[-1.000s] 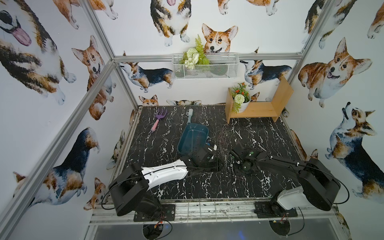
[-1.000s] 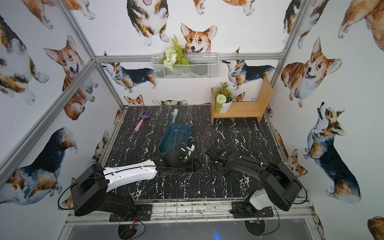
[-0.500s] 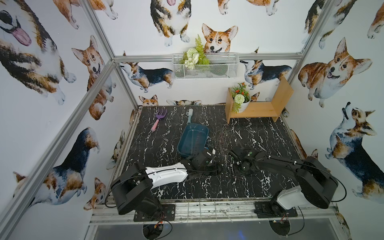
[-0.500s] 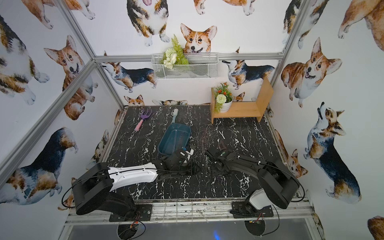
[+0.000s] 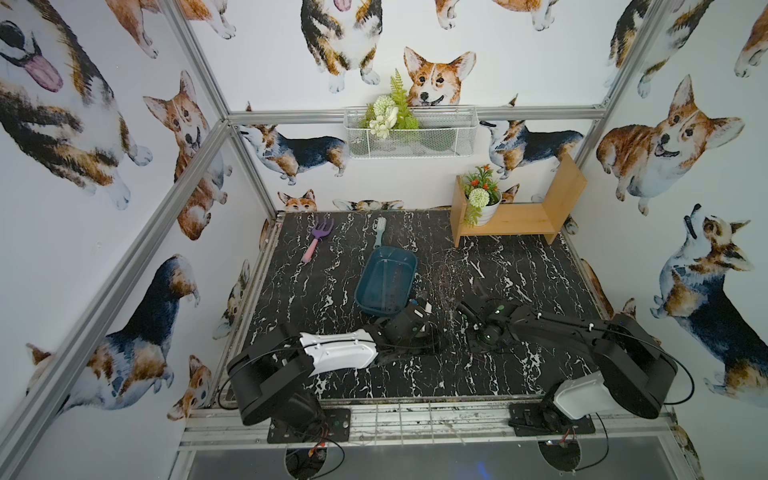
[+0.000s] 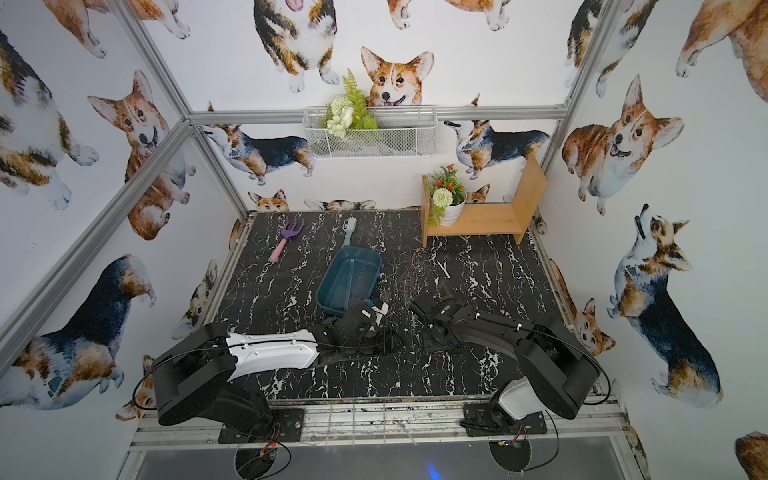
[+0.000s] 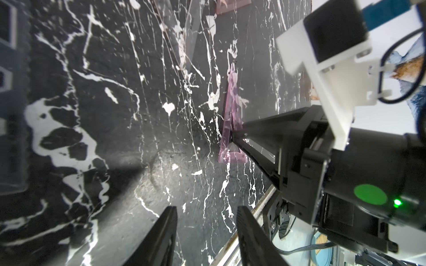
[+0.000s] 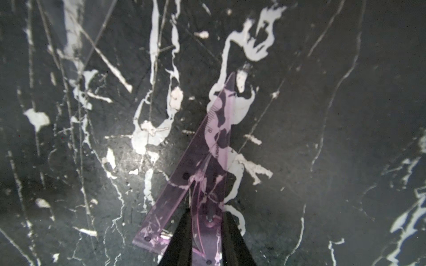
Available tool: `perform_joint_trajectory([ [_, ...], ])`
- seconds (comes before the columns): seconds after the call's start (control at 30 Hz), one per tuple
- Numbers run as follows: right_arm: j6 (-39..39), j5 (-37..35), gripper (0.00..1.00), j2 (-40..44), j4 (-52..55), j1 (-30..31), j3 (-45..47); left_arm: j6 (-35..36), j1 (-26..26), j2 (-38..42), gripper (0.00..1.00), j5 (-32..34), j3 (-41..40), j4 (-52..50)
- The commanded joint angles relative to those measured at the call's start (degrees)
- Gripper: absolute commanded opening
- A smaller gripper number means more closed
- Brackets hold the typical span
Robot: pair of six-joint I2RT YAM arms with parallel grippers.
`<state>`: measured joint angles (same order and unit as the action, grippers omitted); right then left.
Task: Put the scattered rulers into the storage box
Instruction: Pick up the ruler from the center of the board.
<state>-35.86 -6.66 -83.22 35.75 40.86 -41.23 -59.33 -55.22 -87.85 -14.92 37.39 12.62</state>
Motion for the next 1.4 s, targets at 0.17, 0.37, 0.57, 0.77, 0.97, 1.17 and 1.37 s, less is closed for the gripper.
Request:
perform_joint_trajectory([
  [0.17, -1.1, 4.9, 0.20, -0.6, -4.0, 0.1, 2.2, -1.7, -0.6, -4.0, 0.48, -2.6, 1.4, 5.5],
  [0.37, -1.3, 6.9, 0.19, -0.1, -5.7, 0.1, 2.9, -2.4, -0.7, -6.7, 0.48, -3.9, 2.8, 7.4],
  [0.57, -1.3, 7.4, 0.19, 0.6, -6.2, 0.1, 3.0, -3.4, -0.9, -10.3, 0.48, -5.1, 3.7, 9.8],
  [0.77, -1.3, 8.1, 0.18, 1.6, -6.7, 0.0, 3.5, -4.5, -1.2, -12.7, 0.47, -5.9, 3.7, 11.6],
  [0.97, -1.3, 9.2, 0.17, 2.7, -7.1, -0.3, 3.8, -5.0, -1.8, -14.3, 0.47, -6.4, 6.1, 12.5],
  [1.17, -1.3, 10.8, 0.17, 4.0, -7.7, -1.0, 4.2, -5.4, -1.9, -15.3, 0.46, -6.8, 6.4, 13.3],
  [1.37, -1.0, 11.6, 0.17, 5.2, -7.5, -1.9, 4.5, -5.6, -1.9, -15.8, 0.46, -6.9, 6.5, 13.3],
])
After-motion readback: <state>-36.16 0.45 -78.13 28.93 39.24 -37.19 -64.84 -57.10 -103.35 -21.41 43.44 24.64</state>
